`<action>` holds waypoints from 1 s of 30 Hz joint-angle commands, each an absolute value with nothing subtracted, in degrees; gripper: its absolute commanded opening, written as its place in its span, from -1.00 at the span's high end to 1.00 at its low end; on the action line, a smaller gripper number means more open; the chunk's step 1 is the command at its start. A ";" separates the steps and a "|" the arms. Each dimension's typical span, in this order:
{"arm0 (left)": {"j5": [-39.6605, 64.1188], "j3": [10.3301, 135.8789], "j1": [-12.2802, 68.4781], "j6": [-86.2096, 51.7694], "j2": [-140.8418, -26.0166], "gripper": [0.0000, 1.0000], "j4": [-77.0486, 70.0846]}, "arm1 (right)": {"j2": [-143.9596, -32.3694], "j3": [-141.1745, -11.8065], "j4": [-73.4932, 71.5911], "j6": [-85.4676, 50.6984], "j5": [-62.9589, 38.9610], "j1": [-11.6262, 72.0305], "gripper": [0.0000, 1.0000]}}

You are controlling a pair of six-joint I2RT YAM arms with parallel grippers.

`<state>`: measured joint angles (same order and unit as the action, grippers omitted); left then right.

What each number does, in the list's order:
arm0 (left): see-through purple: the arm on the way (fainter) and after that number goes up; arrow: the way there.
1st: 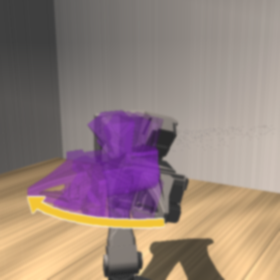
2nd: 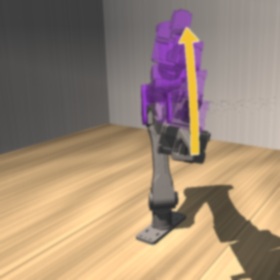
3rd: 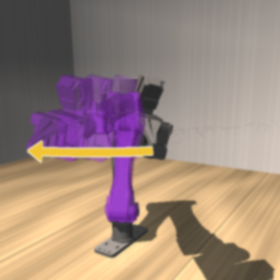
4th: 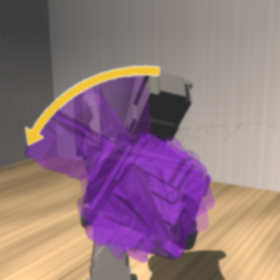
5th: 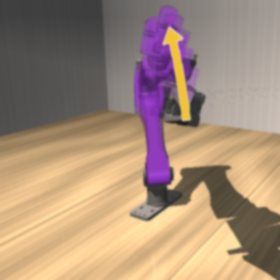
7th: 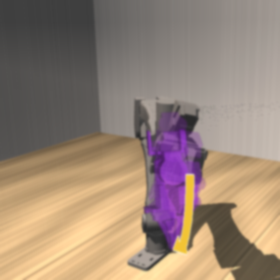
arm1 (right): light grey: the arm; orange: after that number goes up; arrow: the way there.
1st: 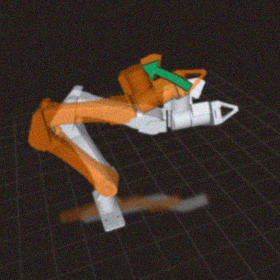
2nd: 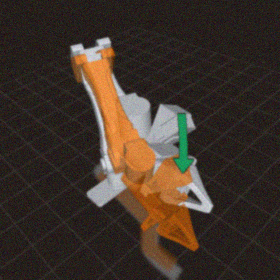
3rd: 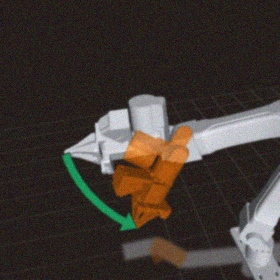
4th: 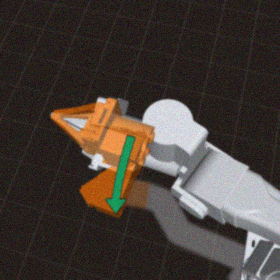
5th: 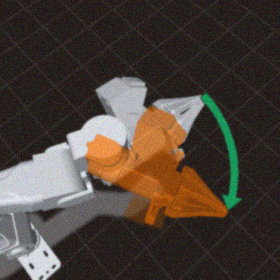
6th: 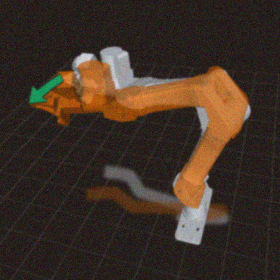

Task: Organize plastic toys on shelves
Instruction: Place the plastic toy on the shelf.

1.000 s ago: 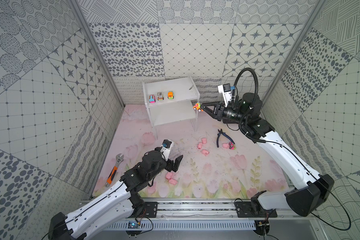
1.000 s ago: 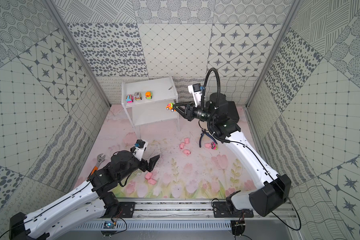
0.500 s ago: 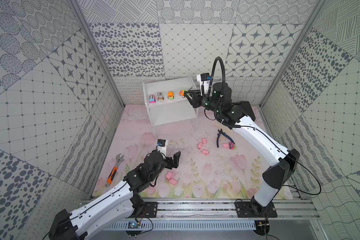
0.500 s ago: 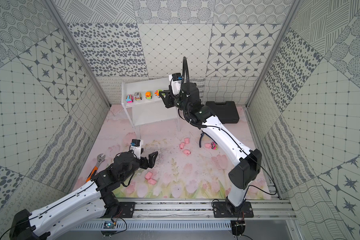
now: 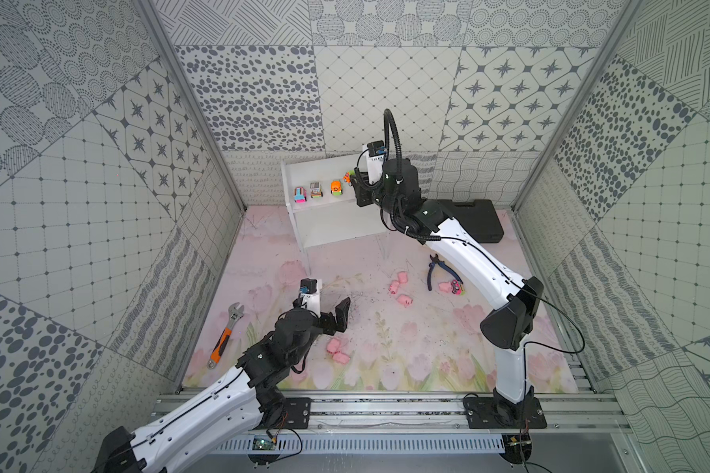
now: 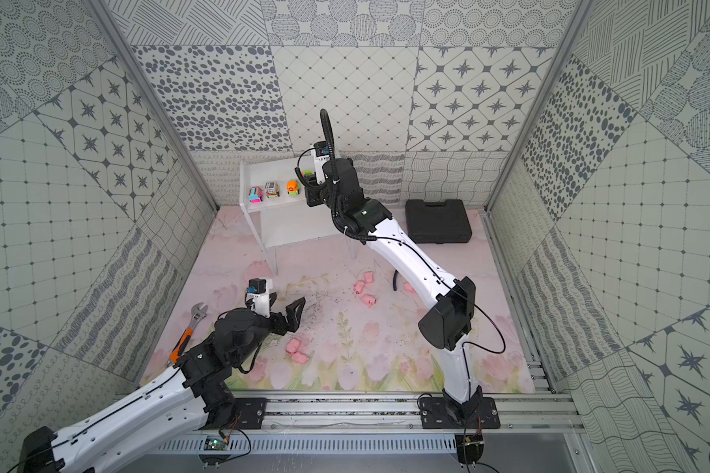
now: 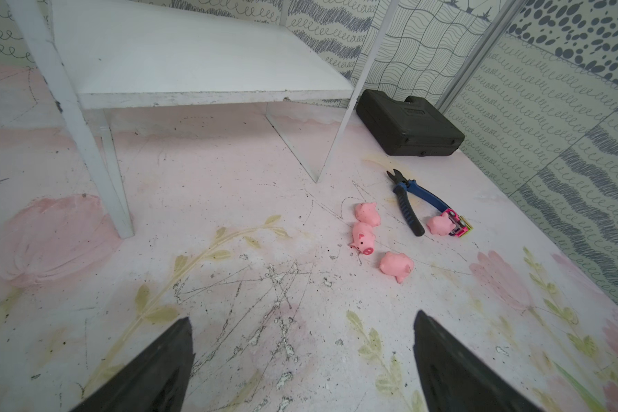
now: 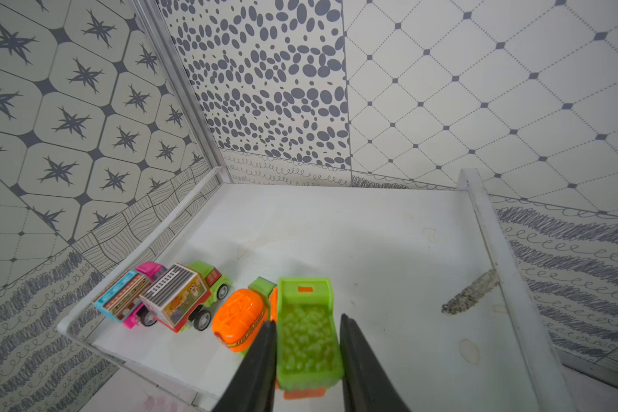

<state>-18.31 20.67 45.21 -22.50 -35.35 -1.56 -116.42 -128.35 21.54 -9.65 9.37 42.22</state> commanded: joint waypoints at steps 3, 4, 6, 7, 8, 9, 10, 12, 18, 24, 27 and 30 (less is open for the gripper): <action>-20.48 20.14 44.91 -21.02 -32.58 -0.98 -4.20 | -120.41 -135.54 24.84 -4.21 15.92 43.79 0.30; -20.48 20.14 44.87 -20.77 -32.30 -0.97 -4.06 | -120.94 -136.34 25.18 -3.37 17.13 44.14 0.30; -20.63 20.13 44.91 -20.29 -31.90 -0.98 -3.87 | -122.03 -137.96 26.27 -2.43 19.76 44.89 0.29; -20.64 20.18 44.91 -20.06 -31.63 -0.97 -3.89 | -122.58 -138.85 26.90 -1.89 20.95 45.19 0.29; -20.66 20.16 44.91 -19.97 -31.54 -0.97 -3.83 | -122.93 -139.32 27.17 -1.51 21.57 45.46 0.28; -20.71 20.11 44.91 -19.82 -31.32 -0.98 -3.84 | -123.36 -139.69 27.29 -1.32 21.88 45.65 0.29; -20.71 20.09 44.91 -19.69 -31.33 -0.98 -3.88 | -123.62 -139.99 27.42 -1.11 21.91 45.87 0.29; -20.70 20.19 44.91 -19.38 -31.21 -0.97 -3.78 | -124.01 -140.15 27.25 -0.57 22.06 46.40 0.28; -20.37 20.14 44.90 -19.16 -30.88 -0.97 -3.41 | -124.14 -141.24 27.39 -0.77 21.64 46.60 0.27; -19.73 20.38 44.82 -19.18 -30.80 -0.97 -3.18 | -125.23 -148.89 32.37 1.01 17.90 45.99 -0.08; -19.51 20.56 44.82 -19.25 -30.51 -0.97 -2.98 | -124.66 -153.42 38.01 1.27 11.56 44.59 -0.21; -19.73 20.67 44.86 -19.25 -30.19 -0.98 -2.54 | -122.52 -153.74 42.58 0.12 -1.92 41.33 -0.51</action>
